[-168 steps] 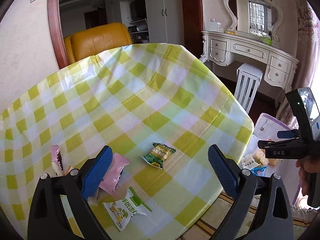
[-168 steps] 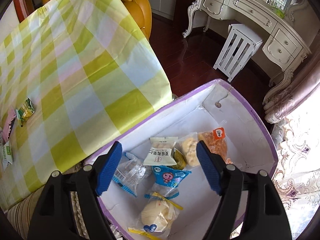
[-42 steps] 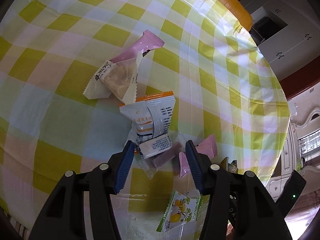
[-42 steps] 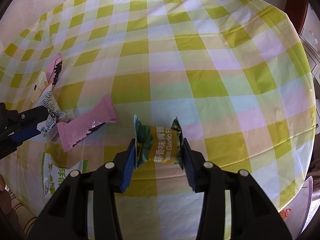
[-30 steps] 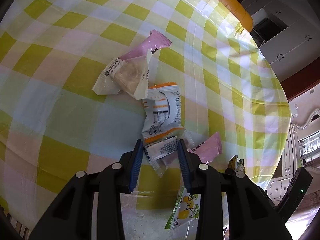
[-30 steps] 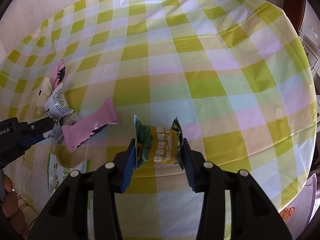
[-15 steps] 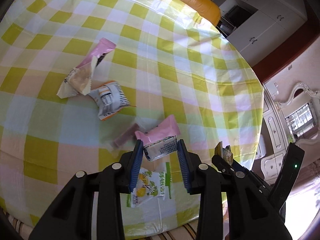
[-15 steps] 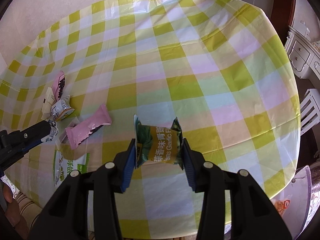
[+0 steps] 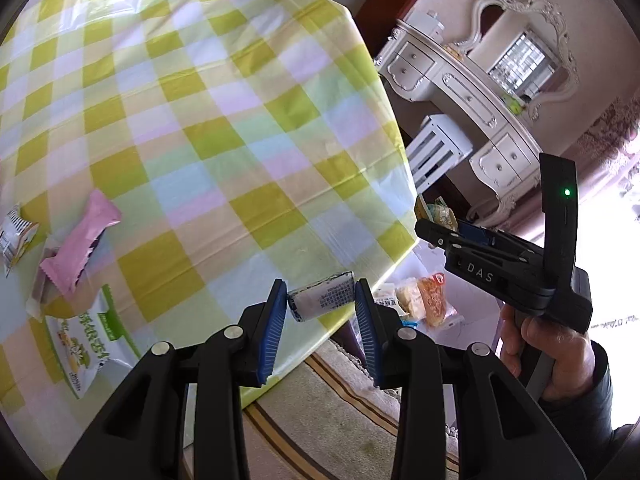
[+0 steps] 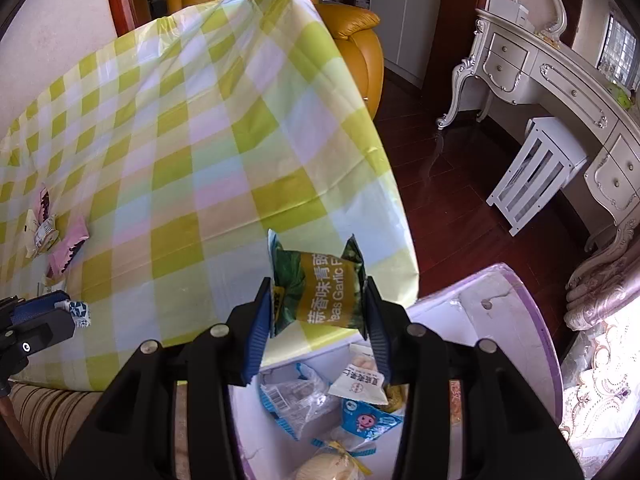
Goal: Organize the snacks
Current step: 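Carry both packets into the white box and open both tools to release them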
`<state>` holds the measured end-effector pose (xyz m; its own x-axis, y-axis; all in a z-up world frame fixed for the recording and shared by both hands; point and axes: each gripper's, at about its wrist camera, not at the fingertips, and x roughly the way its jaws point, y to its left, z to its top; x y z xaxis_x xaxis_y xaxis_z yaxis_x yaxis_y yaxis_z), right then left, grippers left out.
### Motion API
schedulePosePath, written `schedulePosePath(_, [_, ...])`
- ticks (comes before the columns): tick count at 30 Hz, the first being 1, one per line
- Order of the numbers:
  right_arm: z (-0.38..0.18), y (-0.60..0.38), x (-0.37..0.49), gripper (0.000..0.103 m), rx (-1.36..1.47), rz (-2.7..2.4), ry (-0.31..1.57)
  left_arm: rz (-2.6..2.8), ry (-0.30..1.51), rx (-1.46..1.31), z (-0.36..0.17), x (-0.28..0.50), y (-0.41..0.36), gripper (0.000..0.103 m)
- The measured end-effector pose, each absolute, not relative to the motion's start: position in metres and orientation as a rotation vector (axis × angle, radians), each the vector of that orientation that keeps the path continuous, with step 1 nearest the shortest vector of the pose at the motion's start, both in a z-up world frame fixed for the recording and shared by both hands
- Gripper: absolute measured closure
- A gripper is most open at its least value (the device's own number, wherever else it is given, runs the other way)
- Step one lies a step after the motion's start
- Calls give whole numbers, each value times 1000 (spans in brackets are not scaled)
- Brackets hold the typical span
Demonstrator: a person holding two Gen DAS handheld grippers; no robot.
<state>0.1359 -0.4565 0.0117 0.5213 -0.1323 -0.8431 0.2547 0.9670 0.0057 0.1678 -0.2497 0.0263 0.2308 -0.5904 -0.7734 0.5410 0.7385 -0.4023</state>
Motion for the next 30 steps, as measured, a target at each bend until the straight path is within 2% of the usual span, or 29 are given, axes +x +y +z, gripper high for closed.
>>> schedulePosePath(14, [-61,-513,53,59,198,-339,1190,-992,1163,327,-2,125,-361,68])
schedulePosePath(20, [-102,-515,29,59,271,-338,1327,-1047,1178,451,-14,112,-387,68])
schedulePosePath(30, [-135,-508,19,59,320,-357,1413,-1100,1210,587,-35,95,-406,68])
